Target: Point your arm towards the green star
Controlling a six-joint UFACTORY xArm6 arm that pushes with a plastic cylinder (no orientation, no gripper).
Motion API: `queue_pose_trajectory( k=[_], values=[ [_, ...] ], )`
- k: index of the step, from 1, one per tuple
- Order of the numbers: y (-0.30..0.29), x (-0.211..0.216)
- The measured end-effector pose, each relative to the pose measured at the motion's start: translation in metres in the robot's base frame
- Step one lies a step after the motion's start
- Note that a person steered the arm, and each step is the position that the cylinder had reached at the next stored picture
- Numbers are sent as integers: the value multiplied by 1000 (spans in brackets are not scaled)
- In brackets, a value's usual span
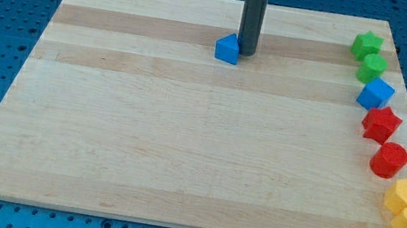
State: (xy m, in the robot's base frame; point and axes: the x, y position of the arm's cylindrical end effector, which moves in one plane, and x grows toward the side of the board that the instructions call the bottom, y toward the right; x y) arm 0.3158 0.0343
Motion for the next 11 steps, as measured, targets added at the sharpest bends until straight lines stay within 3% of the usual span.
queue_pose_trajectory(
  k=[4, 6, 9, 11],
  values=[
    [153, -81],
    [234, -87],
    [239, -35],
    [211, -36]
  ],
)
